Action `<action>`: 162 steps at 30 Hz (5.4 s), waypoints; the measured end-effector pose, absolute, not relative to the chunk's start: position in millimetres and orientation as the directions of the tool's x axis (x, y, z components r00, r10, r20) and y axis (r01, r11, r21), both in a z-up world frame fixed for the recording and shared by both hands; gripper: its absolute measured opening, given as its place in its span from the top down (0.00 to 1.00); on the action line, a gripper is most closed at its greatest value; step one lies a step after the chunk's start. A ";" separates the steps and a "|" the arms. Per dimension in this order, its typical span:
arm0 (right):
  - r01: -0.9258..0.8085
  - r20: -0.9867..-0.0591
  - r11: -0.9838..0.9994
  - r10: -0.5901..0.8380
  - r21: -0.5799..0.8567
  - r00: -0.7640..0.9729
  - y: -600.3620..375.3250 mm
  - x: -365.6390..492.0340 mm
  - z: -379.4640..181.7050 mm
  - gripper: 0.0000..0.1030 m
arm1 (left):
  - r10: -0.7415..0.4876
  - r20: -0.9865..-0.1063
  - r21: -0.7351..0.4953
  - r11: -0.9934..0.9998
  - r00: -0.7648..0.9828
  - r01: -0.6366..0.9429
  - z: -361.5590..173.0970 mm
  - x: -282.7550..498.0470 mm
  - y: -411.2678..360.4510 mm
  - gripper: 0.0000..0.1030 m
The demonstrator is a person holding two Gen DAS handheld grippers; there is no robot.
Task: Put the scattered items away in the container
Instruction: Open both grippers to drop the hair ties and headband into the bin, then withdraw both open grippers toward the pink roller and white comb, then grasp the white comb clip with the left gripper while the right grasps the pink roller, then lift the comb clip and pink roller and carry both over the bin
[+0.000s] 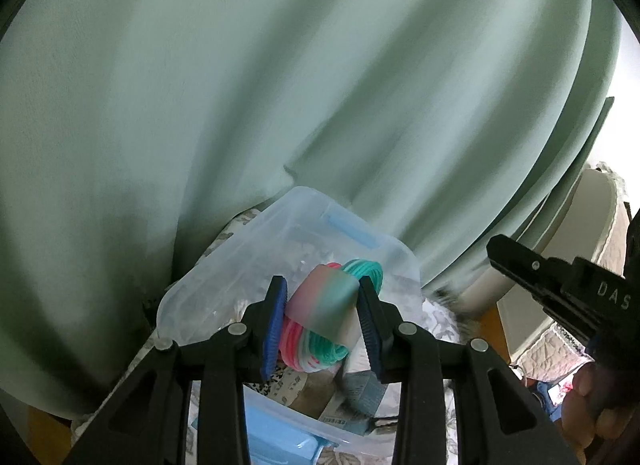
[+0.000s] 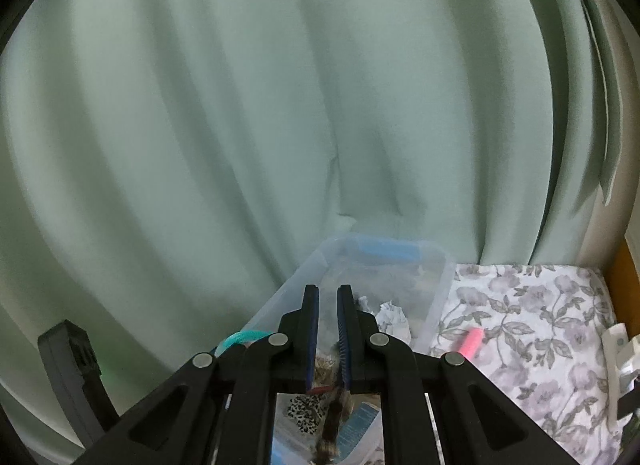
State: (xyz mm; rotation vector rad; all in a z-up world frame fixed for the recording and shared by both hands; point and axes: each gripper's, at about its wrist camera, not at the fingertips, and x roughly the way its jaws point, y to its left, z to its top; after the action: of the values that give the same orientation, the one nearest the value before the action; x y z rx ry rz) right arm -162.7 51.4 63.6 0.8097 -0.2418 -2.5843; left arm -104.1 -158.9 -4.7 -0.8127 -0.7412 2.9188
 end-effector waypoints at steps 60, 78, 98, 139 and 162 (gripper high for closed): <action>0.010 -0.558 -0.893 -0.290 0.451 -0.777 250.1 -101.5 -6.7 0.24 | 0.262 -0.515 -0.176 -0.964 -0.817 -0.198 5.4 -87.3 28.0 0.00; -0.020 -0.626 -0.879 -0.323 0.476 -0.709 284.3 -134.3 -58.7 0.23 | 0.034 -0.695 -0.078 -0.997 -0.719 0.028 -79.0 -124.4 64.8 0.08; 0.152 -0.681 -0.878 -0.452 0.454 -0.576 242.7 -225.5 -120.7 0.36 | -0.332 -0.664 0.101 -0.927 -0.670 0.360 -150.8 -190.1 68.4 0.31; 0.105 -0.633 -0.720 -0.662 0.686 -0.402 236.7 -337.6 -191.1 0.68 | -0.216 -0.746 0.018 -0.952 -0.630 0.306 -193.2 -240.9 67.4 0.31; -0.062 -0.610 -0.694 -0.582 0.717 -0.538 313.8 -264.5 -186.5 0.69 | -0.164 -0.788 -0.043 -0.947 -0.594 0.319 -198.1 -271.5 58.9 0.64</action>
State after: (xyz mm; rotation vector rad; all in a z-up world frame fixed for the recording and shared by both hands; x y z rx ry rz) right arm -264.5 313.8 -186.5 1.2909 -1.0155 -2.2875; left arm -271.5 58.9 -198.1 -1.4813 -0.3099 3.0606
